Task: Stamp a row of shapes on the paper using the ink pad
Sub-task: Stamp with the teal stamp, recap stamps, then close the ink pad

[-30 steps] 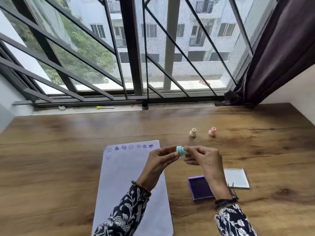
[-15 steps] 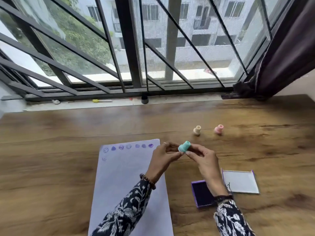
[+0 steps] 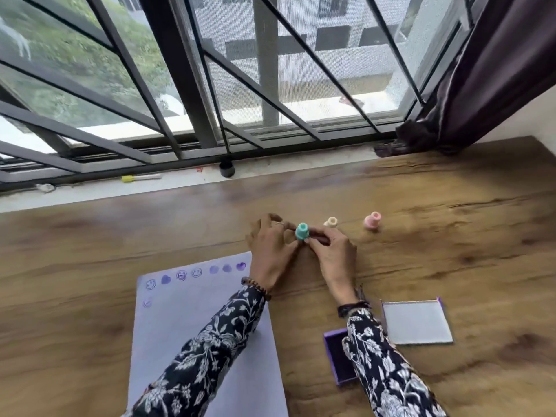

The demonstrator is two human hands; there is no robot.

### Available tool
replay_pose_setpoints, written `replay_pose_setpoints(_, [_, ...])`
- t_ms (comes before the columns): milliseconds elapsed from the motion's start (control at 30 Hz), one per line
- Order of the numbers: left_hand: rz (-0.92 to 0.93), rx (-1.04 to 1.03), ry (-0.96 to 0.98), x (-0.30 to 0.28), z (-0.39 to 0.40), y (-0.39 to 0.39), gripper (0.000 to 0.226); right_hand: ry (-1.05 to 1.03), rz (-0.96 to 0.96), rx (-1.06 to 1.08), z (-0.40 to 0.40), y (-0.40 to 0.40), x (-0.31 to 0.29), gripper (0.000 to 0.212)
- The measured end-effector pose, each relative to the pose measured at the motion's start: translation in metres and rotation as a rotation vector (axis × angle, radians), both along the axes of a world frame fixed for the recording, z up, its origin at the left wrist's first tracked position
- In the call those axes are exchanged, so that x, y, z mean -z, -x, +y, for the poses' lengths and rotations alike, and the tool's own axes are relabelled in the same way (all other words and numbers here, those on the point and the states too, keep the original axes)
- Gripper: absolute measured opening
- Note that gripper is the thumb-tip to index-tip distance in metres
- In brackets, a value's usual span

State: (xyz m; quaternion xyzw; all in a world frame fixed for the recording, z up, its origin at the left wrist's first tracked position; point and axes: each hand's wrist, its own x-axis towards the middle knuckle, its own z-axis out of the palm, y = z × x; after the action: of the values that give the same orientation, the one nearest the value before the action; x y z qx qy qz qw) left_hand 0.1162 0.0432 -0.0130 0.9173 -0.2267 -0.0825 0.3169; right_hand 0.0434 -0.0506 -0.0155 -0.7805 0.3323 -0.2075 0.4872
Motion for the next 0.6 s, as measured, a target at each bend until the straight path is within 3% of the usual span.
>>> replay_pose_setpoints(133, [0.029,-0.019,-0.045,-0.001,0.001,0.010,0.043,-0.068,0.013,-0.005,0.002,0.005,-0.009,0.025])
replay_pose_setpoints(233, [0.042,-0.014,0.025,-0.003,0.013,0.040,0.058,-0.118,0.004,0.043,0.003,0.028,-0.022,0.022])
replay_pose_setpoints(367, [0.044,0.139,0.099,-0.007,0.044,0.092,0.062,-0.176,-0.034,0.152,-0.002,0.083,-0.036,0.014])
replay_pose_setpoints(467, [0.040,0.285,0.048,-0.005,0.065,0.126,0.072,-0.125,0.010,0.274,-0.011,0.129,-0.034,0.017])
replay_pose_setpoints(600, [0.021,0.330,-0.024,0.001,0.077,0.146,0.089,-0.104,0.097,0.421,-0.021,0.181,-0.017,0.014])
